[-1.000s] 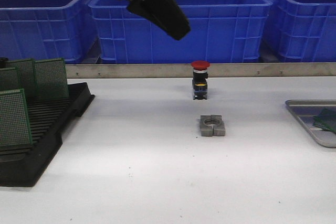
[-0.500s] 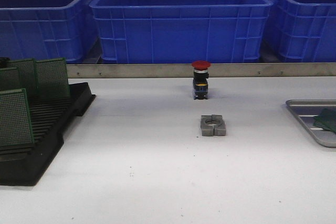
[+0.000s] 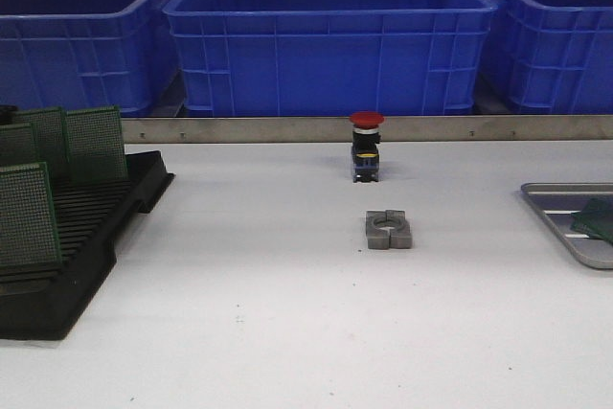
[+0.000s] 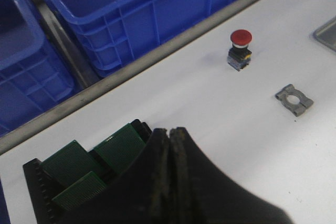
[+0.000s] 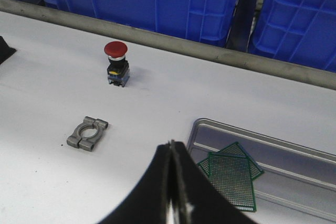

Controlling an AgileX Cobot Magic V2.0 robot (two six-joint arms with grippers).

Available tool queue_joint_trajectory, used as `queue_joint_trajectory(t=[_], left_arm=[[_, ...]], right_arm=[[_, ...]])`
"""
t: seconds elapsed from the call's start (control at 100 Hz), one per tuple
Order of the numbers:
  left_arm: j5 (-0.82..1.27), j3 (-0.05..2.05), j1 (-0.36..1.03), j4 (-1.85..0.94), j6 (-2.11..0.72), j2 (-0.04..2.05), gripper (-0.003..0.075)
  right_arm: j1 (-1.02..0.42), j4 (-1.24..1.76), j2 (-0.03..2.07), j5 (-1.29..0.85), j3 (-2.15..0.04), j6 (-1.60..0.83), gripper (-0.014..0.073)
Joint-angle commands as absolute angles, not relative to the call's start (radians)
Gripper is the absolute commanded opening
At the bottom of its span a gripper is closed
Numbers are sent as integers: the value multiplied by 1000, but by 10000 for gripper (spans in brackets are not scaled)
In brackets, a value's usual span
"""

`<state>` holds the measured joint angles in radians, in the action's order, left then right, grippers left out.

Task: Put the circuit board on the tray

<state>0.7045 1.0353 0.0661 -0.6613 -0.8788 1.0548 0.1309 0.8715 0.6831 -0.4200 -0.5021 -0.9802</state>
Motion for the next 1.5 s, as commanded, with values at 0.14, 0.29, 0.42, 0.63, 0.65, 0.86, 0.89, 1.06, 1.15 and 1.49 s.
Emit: queue_joint_trajectory(t=[0.14,0.29,0.42,0.63,0.65,0.86,0.89,1.06,1.15,1.49], left_arm=[[341,749,66,-785,-859,759,-20],[234,570,66,-812,-859,578,-20],[182,438,66,-865,-859,423,-20],[110,291,66,-877,-859,217,-20],[110,285,66,-877,-859,201,-20],[130,234,66,-936,-859,139,-20],[130,228,66,-944,-859,139,-20],[130,211,66,-945,-859,139,-20],[128,204,66,-945,-859,139,-20],[96,190,66,-937,-859,139,-20]], right_arm=[[130,903,482,-338,-409,-990,-61],[130,903,344,-325,-339,-990,-61],[130,903,230,-317,-298,-990,-61],[130,903,142,-364,-291,-990,-61],[130,903,142,-368,-291,-990,-61],[130,903,142,-381,-291,-990,-61],[130,903,142,-381,-291,-990,-61],[130,903,142,-381,-291,-990,-61],[130,903,142,-381,-291,-990,-61],[130,903,142,-382,-291,-990,-61]])
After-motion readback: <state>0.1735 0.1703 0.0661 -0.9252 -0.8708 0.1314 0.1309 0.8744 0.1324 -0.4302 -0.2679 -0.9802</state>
